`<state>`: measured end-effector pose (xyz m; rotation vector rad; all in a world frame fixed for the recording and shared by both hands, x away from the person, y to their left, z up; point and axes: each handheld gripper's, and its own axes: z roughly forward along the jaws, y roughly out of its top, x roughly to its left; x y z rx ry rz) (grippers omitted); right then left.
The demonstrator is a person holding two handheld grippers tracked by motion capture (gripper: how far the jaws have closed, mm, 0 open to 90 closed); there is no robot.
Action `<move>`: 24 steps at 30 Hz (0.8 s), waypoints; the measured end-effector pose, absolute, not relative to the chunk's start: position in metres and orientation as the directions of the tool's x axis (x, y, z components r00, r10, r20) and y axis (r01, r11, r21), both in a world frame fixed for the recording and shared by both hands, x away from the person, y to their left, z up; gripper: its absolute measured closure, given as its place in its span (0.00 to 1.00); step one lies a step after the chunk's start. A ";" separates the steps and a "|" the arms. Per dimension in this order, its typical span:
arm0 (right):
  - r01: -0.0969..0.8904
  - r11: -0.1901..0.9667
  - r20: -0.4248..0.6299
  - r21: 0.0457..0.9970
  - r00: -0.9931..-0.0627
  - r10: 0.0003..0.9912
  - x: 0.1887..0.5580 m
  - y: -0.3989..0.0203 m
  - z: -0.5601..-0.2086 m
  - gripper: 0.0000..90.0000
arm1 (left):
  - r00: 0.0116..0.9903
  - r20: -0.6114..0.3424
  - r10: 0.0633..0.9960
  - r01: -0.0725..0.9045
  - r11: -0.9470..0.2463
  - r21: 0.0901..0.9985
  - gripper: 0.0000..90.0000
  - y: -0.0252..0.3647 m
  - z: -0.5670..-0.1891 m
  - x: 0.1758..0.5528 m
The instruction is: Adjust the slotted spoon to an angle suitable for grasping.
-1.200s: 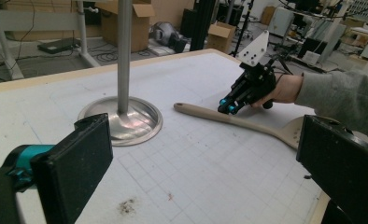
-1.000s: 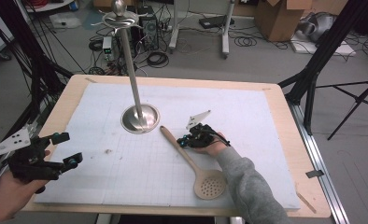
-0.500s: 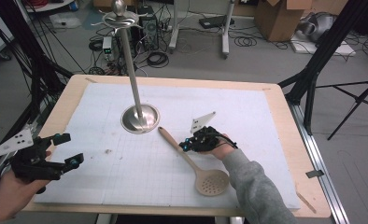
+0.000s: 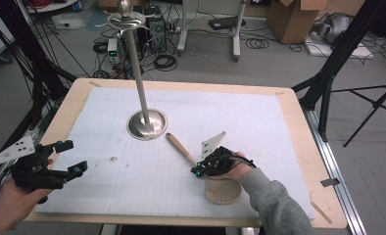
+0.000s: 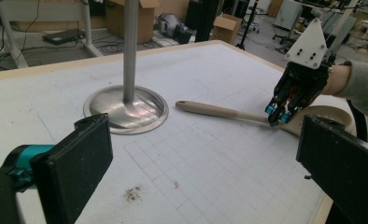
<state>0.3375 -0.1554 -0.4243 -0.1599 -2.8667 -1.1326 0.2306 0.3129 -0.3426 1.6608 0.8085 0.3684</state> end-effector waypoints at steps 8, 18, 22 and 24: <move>0.103 0.757 0.081 0.645 -0.995 0.066 0.331 -0.164 -0.433 1.00 | 0.713 -0.185 0.676 0.312 -0.069 0.948 0.05 0.311 -0.343 0.231; 0.119 0.763 0.091 0.635 -0.993 0.079 0.345 -0.198 -0.433 1.00 | 0.712 -0.185 0.677 0.311 -0.067 0.948 0.05 0.310 -0.342 0.232; 0.123 0.747 0.089 0.653 -0.992 0.086 0.346 -0.199 -0.427 1.00 | 0.714 -0.184 0.675 0.311 -0.070 0.948 0.05 0.309 -0.343 0.232; 0.130 0.693 0.083 0.709 -0.991 0.101 0.347 -0.196 -0.417 1.00 | 0.714 -0.184 0.676 0.311 -0.071 0.948 0.05 0.309 -0.343 0.232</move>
